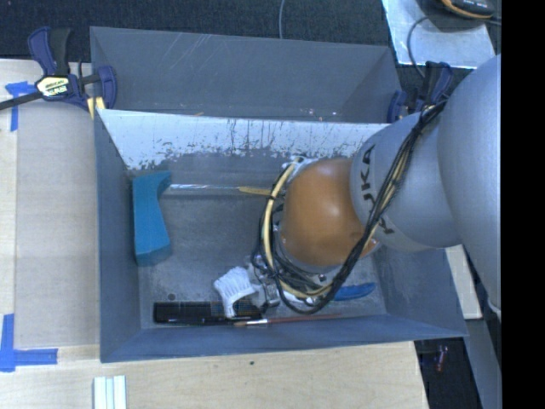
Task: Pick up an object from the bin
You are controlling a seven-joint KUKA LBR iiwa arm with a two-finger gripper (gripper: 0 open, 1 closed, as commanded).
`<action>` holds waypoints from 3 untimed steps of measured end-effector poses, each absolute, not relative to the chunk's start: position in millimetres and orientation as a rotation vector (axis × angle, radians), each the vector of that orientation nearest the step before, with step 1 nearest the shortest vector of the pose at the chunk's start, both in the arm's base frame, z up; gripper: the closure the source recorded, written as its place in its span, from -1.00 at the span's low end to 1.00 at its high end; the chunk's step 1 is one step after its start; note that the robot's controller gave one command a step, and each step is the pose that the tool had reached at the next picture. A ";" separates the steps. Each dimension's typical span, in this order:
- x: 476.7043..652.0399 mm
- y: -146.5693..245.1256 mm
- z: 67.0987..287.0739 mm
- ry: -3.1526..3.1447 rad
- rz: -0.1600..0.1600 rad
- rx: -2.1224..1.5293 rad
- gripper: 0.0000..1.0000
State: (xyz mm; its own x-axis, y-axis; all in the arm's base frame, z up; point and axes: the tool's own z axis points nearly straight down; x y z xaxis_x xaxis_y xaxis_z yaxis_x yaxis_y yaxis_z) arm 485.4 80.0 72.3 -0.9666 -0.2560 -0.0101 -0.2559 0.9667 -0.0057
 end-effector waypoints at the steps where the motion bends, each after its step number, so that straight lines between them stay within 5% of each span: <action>1: 486.1 113.5 71.6 3.088 -0.004 -0.511 1.00; 2: 486.2 129.3 70.8 3.038 -0.007 -0.720 1.00; 3: 487.5 124.8 84.8 3.077 -0.005 -0.527 1.00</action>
Offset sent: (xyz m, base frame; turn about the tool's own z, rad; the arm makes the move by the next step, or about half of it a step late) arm -0.0016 0.0502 -0.0023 -0.2072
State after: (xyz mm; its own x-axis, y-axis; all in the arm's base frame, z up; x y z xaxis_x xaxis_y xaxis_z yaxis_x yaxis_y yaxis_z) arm 487.5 124.8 84.8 -0.9428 -0.3327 -0.0190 -0.3327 0.9430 -0.0064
